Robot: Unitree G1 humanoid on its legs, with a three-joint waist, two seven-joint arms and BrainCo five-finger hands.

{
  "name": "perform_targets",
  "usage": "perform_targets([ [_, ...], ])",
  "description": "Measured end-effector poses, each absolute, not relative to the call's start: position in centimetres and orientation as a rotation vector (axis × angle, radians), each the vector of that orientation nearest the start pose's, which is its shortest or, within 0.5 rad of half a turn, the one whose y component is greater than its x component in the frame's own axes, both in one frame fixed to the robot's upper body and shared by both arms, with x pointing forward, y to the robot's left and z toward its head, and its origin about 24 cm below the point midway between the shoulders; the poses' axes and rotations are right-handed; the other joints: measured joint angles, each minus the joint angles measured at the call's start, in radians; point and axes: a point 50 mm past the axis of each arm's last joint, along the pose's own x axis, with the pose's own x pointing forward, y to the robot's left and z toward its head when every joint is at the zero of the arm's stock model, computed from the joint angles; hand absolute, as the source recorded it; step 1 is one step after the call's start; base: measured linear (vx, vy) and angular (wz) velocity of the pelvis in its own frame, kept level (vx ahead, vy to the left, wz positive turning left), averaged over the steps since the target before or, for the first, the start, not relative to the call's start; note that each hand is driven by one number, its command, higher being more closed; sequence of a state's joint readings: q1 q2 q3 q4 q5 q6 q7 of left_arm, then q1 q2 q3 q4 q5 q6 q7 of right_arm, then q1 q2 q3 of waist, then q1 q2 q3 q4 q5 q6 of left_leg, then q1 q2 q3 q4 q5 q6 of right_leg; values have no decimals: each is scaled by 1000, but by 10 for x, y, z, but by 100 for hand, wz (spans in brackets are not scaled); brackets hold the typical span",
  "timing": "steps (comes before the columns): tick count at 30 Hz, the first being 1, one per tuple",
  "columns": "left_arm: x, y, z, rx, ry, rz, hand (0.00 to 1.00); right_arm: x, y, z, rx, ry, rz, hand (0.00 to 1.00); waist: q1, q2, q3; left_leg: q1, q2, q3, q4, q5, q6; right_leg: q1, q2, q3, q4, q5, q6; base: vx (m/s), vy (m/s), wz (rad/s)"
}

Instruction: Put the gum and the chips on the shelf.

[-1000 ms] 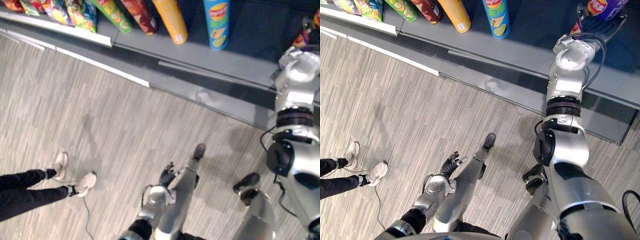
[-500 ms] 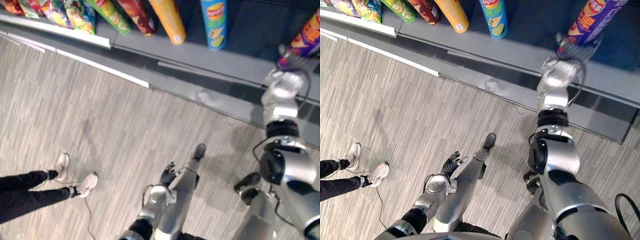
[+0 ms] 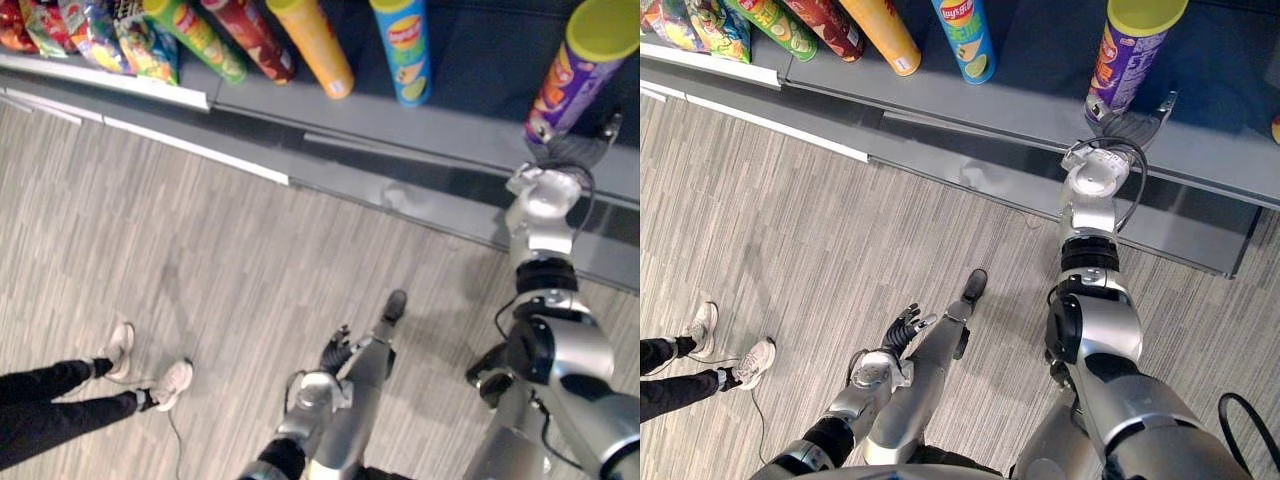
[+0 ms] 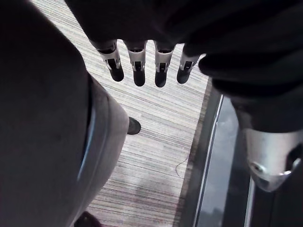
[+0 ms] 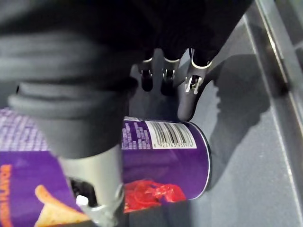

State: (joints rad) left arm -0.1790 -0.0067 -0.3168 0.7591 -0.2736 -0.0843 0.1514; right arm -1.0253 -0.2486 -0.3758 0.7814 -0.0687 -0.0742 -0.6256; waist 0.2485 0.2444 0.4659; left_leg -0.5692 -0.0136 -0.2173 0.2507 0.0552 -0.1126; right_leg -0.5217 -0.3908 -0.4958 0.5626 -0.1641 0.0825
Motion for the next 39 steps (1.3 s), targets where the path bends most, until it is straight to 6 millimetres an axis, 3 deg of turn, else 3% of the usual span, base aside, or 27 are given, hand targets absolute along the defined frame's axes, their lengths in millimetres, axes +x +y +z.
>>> perform_targets([
  [5, 237, 90, -78, -79, 547, -91, 0, 389, -227, 201, 75, -300, -779, 0, -14, -3, 2, 21, 3, 15, -1, -2, 2, 11, 2, 13, 0, 0, 0, 16, -28, -6],
  [8, 233, 92, -83, -72, 579, -84, 0, 387, -219, 180, 69, -257, -760, 0, -31, -6, 4, 50, 8, 17, -2, -5, 2, 41, 8, 14, -8, 0, 0, 10, -16, -4],
  [12, 230, 108, -92, -72, 627, -17, 0, 385, -192, 136, 21, -133, -654, 0, -57, -29, 17, 128, 32, 51, -6, -21, 0, 103, 36, 44, -38, 1, 0, 0, -35, -26],
  [14, 230, 110, -95, -53, 649, -19, 0, 382, -188, 121, -14, -86, -615, 0, -63, -36, 20, 157, 41, 65, -6, -28, -1, 125, 46, 58, -47, 1, 1, -12, -22, -30],
  [18, 226, 123, -103, 17, 688, -17, 0, 370, -167, 71, -97, 75, -482, 0, -115, -79, 31, 248, 61, 90, -35, -32, -2, 197, 67, 75, -81, 7, 4, 7, -16, -27],
  [23, 215, 150, -115, 63, 775, 32, 0, 323, -127, -10, -195, 321, -217, 0, -161, -150, 28, 397, 120, 185, -87, -53, -7, 304, 149, 150, -200, 55, 2, 57, -13, -58],
  [27, 188, 170, -132, 63, 891, 91, 0, 283, -116, -46, -228, 407, -43, 0, -186, -197, -51, 480, 150, 272, -151, -58, -10, 343, 203, 215, -295, 92, 9, 106, 14, -70],
  [29, 162, 181, -144, 36, 977, 135, 0, 247, -120, -72, -230, 499, 16, 0, -215, -219, -125, 542, 163, 317, -203, -59, -11, 382, 226, 241, -350, 109, 13, 165, 23, -49],
  [31, 149, 184, -150, 43, 1022, 139, 0, 221, -128, -91, -243, 580, 41, 0, -223, -227, -162, 588, 166, 344, -232, -61, -14, 412, 237, 261, -376, 115, 11, 128, 25, -37],
  [34, 128, 188, -157, 12, 1079, 183, 0, 162, -149, -123, -238, 764, 33, 0, -235, -235, -236, 645, 170, 378, -268, -73, -21, 453, 250, 283, -411, 120, 18, 133, 44, -30],
  [37, 119, 192, -159, 3, 1108, 214, 0, 147, -166, -130, -211, 811, -34, 0, -269, -246, -257, 695, 168, 398, -288, -75, -22, 494, 253, 290, -437, 127, 22, 86, 43, -15],
  [39, 113, 192, -161, 2, 1119, 217, 0, 134, -177, -135, -201, 852, -82, 0, -275, -247, -272, 703, 167, 399, -294, -76, -23, 511, 253, 290, -450, 128, 25, 35, 30, 0],
])
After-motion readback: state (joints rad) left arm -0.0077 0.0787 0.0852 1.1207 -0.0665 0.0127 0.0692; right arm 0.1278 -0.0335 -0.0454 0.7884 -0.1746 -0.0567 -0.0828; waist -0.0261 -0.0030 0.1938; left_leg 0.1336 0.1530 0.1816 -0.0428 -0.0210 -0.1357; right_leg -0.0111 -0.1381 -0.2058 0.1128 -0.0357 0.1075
